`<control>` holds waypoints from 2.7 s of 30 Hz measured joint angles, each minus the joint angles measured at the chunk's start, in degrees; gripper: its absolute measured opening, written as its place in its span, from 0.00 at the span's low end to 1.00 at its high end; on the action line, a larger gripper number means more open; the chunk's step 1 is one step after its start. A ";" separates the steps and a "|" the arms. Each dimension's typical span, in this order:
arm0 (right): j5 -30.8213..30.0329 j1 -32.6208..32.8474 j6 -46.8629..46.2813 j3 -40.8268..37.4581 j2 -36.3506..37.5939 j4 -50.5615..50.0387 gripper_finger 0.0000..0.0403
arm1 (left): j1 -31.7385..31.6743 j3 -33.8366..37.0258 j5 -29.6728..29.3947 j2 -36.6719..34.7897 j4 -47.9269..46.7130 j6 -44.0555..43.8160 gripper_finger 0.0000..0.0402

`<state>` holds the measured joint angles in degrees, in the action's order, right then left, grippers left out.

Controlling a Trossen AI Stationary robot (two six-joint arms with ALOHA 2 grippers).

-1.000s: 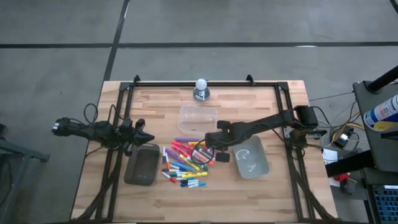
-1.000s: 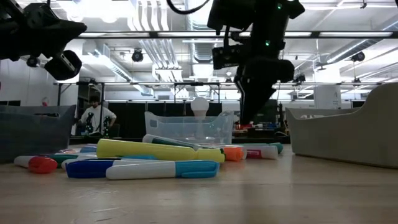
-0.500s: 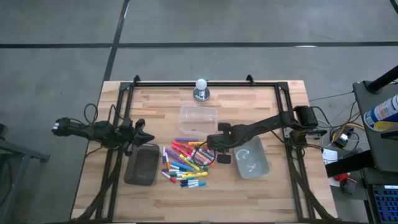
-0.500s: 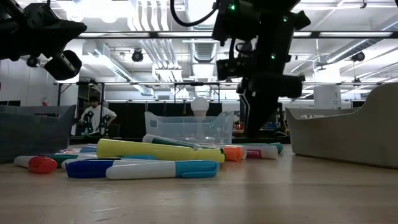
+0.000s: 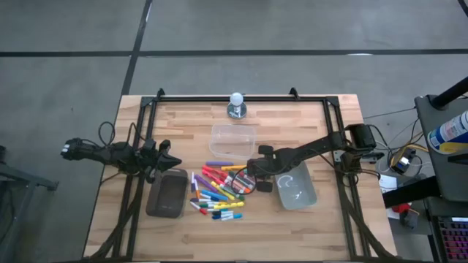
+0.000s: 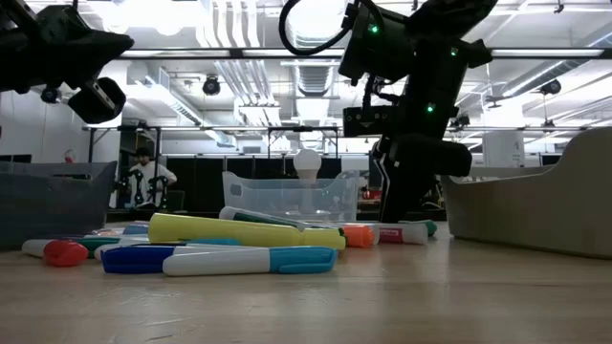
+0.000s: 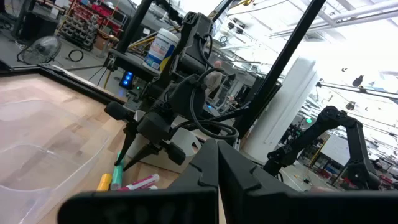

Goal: Pick & Place Markers
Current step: Put the light blue highlighter into the gray bin

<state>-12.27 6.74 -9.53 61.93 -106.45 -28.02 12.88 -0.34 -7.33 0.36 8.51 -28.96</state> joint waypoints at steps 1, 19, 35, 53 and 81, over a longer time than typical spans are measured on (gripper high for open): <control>0.00 0.00 0.36 -0.20 0.00 0.52 0.18 | 0.00 0.00 0.00 0.00 0.00 -0.01 0.00; 1.46 -0.02 -3.71 1.39 -0.44 1.08 0.23 | 0.04 0.00 0.00 0.00 -0.03 0.04 0.00; 0.65 -0.02 -2.77 0.81 -0.52 1.27 0.19 | 0.02 0.00 0.00 0.00 -0.04 0.01 0.00; 0.08 0.48 -1.80 9.24 -0.02 -7.66 0.01 | 0.00 0.00 -0.01 0.00 -0.58 0.47 0.00; -14.84 -5.70 -6.76 14.56 4.32 -25.63 0.17 | 0.04 0.00 0.00 0.00 -0.69 -0.23 0.00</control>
<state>-27.11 1.04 -16.29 76.49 -102.13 -53.65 12.93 -0.34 -7.33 0.36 7.83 -29.19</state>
